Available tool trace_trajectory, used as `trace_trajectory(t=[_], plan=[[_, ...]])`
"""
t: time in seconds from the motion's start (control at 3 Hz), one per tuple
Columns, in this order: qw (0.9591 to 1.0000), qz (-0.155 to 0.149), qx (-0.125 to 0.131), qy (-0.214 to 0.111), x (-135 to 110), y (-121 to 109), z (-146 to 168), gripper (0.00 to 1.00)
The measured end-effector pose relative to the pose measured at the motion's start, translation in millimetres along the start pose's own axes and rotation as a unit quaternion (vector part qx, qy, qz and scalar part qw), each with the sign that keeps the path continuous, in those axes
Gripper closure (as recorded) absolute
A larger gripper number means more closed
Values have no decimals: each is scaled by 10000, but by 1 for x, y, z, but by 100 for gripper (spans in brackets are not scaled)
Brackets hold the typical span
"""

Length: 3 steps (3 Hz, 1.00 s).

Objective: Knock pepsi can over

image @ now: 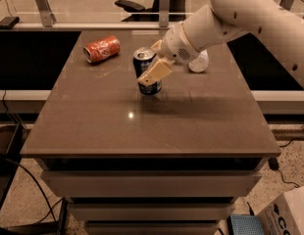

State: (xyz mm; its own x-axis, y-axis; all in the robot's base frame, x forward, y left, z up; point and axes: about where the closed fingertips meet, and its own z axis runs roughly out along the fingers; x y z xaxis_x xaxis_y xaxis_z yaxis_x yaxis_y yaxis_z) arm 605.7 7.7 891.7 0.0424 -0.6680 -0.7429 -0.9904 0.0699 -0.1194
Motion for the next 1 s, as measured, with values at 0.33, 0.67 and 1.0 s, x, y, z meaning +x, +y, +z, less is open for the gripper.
trace_trajectory(t=[0.33, 0.67, 1.0], plan=[[9993, -188, 52, 329, -1, 2, -10, 100], [9977, -324, 61, 592, -1, 4, -19, 100], [9949, -454, 14, 903, -2, 6, -25, 100]])
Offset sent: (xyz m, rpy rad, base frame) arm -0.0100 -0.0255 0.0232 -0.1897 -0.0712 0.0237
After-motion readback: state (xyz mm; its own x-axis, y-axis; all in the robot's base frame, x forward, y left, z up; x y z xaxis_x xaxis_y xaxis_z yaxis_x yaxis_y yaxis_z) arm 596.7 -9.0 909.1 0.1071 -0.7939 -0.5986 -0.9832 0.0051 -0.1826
